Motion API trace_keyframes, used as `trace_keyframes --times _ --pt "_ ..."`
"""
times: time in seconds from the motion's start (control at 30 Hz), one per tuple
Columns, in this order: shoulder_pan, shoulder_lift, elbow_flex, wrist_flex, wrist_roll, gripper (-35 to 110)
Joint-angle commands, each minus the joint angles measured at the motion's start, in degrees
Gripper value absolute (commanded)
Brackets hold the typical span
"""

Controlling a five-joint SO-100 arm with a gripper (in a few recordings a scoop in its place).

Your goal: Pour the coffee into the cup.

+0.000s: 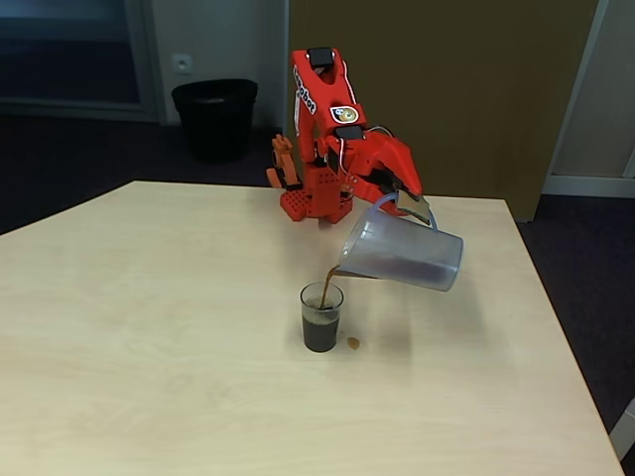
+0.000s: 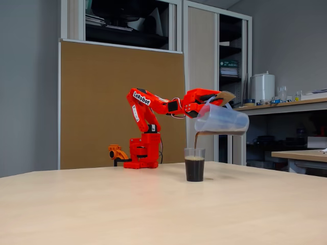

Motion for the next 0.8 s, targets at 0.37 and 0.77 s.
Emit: trace_keyframes --times 0.37,0.77 --pt "-0.79 -4.04 -6.59 5.45 -16.61 0" --pt "-3.43 -9.84 -19.25 20.3 -26.02 0"
